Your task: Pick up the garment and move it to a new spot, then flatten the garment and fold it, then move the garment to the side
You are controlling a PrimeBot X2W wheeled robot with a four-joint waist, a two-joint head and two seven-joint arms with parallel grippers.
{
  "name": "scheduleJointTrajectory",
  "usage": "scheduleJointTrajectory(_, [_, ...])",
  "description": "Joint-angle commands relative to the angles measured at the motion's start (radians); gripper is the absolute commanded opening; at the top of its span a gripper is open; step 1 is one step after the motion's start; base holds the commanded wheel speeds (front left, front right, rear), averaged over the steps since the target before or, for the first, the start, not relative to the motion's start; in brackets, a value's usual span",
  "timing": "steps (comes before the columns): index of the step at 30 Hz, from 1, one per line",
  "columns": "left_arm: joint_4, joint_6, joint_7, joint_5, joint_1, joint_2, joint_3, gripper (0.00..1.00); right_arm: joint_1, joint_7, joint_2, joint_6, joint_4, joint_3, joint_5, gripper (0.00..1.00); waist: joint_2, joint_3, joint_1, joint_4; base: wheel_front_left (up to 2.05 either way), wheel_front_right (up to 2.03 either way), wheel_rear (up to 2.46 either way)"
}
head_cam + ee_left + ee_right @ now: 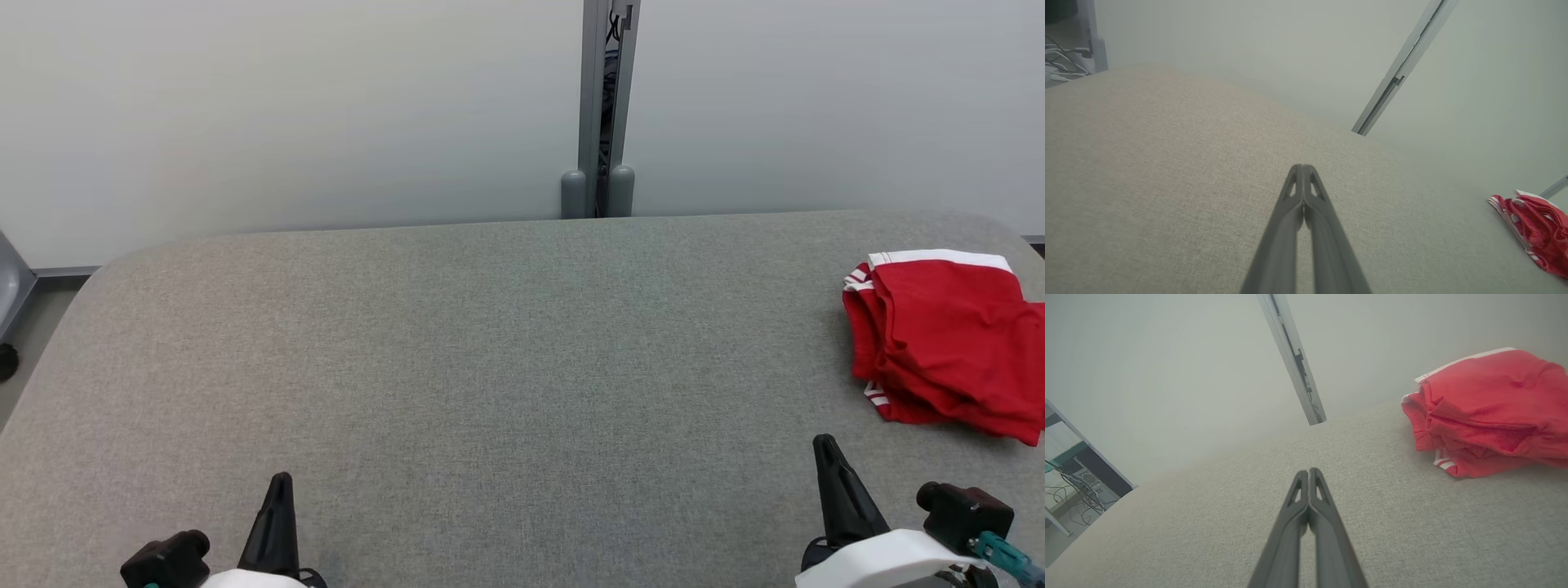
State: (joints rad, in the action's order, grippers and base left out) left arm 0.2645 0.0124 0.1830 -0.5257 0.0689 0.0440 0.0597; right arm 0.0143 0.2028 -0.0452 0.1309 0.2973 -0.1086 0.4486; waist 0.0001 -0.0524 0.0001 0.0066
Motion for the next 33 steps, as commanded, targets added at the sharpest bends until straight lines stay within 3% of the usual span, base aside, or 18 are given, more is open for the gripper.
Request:
scheduleJointTrajectory(1, [-0.014,0.009,-0.012,-0.044,-0.043,0.003,-0.014,0.0,0.031,-0.01,-0.011,0.0,-0.014,0.007,0.05,0.0,-0.0001,0.001,-0.0001,0.0,0.0,0.0,0.0])
scheduleJointTrajectory(33, [0.002,0.054,-0.132,-0.455,-0.121,0.005,-0.096,0.0,0.092,-0.114,-0.021,0.0,0.0,0.064,0.505,0.0,-0.0001,0.017,-0.0001,-0.002,0.0,0.0,0.0])
